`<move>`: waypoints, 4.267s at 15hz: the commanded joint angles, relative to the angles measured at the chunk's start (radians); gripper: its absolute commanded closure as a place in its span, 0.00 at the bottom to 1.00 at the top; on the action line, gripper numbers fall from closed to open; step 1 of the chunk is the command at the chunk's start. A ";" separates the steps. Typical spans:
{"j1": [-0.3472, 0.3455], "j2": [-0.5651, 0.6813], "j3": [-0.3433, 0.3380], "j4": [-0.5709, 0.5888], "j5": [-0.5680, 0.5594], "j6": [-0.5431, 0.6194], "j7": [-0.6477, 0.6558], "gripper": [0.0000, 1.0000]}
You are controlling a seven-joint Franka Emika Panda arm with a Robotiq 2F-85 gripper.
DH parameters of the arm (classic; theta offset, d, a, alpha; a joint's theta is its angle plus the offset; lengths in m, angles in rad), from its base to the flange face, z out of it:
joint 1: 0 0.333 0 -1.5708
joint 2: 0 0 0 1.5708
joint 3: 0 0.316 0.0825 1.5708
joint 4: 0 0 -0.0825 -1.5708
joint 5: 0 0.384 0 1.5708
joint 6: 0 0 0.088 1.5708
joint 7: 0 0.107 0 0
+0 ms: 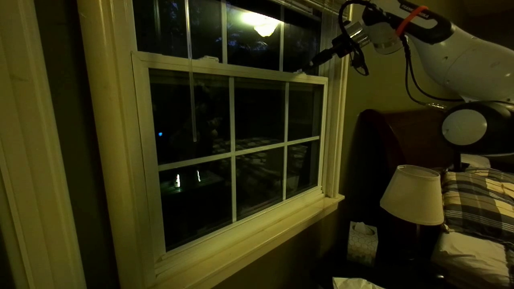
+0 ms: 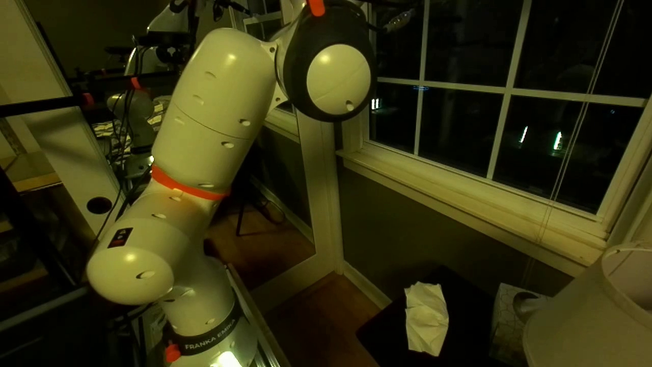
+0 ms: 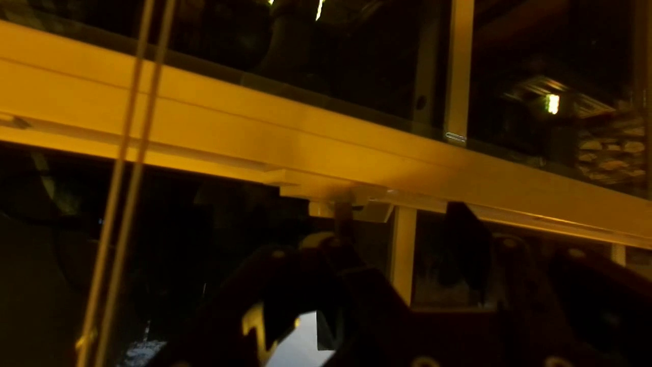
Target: Push the right lock on the window to the left.
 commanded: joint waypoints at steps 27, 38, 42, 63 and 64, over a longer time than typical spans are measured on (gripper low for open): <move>0.013 0.048 0.074 -0.001 -0.001 0.127 0.018 1.00; 0.030 0.091 0.108 -0.002 0.002 0.225 0.013 1.00; 0.028 0.091 0.109 -0.002 0.001 0.221 0.010 1.00; -0.143 -0.178 -0.078 0.034 -0.212 -0.570 0.307 0.13; -0.134 -0.193 -0.088 0.033 -0.233 -0.615 0.345 0.07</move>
